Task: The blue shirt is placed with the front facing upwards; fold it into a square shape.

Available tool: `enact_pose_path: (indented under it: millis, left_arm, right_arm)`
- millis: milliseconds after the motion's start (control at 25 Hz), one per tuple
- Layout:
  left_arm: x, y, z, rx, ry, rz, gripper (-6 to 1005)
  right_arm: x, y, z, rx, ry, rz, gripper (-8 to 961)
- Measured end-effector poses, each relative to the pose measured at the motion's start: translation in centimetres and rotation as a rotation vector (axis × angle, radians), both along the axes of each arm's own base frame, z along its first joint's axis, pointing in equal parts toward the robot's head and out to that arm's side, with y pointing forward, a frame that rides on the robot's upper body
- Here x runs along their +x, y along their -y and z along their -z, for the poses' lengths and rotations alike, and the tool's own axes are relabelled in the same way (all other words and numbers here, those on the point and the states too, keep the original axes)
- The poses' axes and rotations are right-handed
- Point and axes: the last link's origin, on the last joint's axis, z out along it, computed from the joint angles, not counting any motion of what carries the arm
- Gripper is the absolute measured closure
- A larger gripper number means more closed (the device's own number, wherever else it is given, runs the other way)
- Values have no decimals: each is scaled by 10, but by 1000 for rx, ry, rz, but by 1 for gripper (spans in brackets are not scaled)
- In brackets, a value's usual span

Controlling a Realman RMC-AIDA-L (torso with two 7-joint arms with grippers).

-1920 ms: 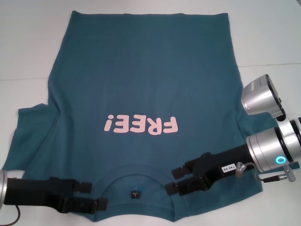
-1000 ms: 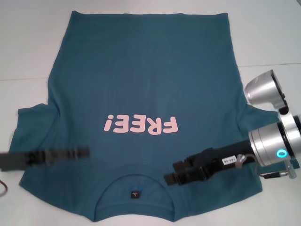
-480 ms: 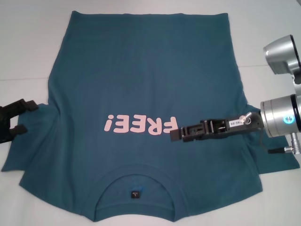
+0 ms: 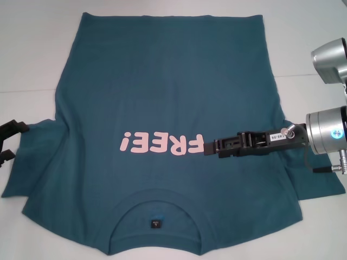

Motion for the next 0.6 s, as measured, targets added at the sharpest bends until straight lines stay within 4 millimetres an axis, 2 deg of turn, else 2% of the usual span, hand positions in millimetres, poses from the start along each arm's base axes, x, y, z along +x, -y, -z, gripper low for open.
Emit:
enact_pose_path:
  millis: [600]
  left_arm:
    - [-4,-16,8,18,-139,-4,93]
  right_arm:
    - [2,0,0,5,8,-2,270]
